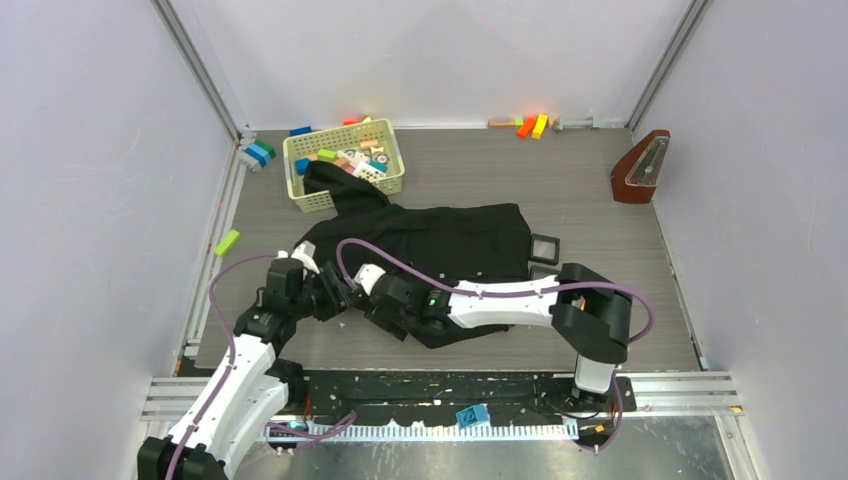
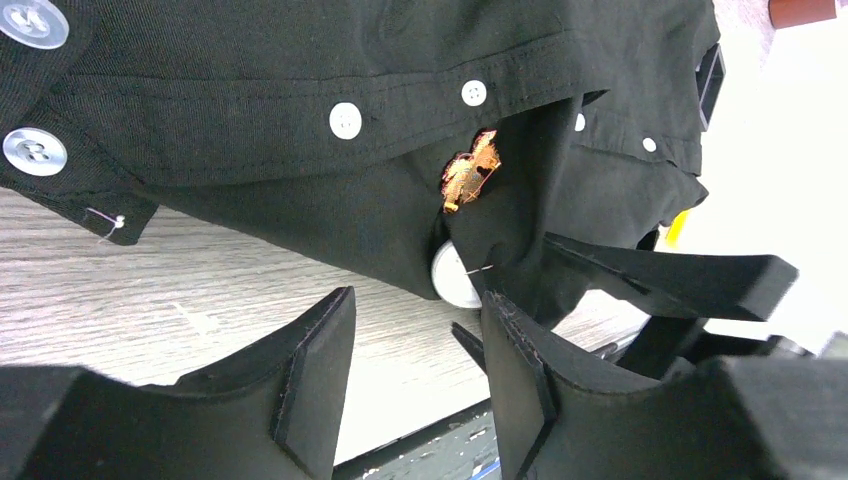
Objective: Remove the brooch from the garment
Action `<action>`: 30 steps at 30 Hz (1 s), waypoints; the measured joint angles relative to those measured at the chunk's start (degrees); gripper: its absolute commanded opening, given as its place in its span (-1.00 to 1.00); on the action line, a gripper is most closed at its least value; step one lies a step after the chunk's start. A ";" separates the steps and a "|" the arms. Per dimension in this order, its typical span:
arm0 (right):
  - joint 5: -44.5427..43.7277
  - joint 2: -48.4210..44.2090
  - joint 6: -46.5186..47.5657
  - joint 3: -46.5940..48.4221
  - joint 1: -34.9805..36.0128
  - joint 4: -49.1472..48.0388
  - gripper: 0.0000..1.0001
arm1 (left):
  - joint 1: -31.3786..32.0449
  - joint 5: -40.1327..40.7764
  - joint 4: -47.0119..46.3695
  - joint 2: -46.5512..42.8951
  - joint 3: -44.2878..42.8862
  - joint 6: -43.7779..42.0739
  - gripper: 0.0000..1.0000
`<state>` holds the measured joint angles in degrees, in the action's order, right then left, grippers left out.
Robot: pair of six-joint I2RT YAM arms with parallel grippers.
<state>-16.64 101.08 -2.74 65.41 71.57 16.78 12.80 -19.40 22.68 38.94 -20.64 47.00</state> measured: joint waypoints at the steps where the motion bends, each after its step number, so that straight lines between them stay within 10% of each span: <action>1: 0.00 0.87 0.11 0.42 0.00 -0.04 0.16 | -0.15 -0.20 0.04 -0.11 0.00 -0.09 0.03; 14: 5.20 1.51 -3.67 -2.54 -3.13 -5.55 -0.87 | -0.55 -3.17 0.13 -2.47 0.42 -1.05 0.01; 30: 35.21 -3.96 -27.34 -19.37 -22.14 -31.93 -0.99 | 0.07 -14.53 -27.74 0.55 13.94 13.97 -0.13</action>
<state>18.57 97.12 -30.09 46.04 49.43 -15.16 12.86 -33.93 -5.06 39.48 -6.70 60.97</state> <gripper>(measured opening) 0.095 0.443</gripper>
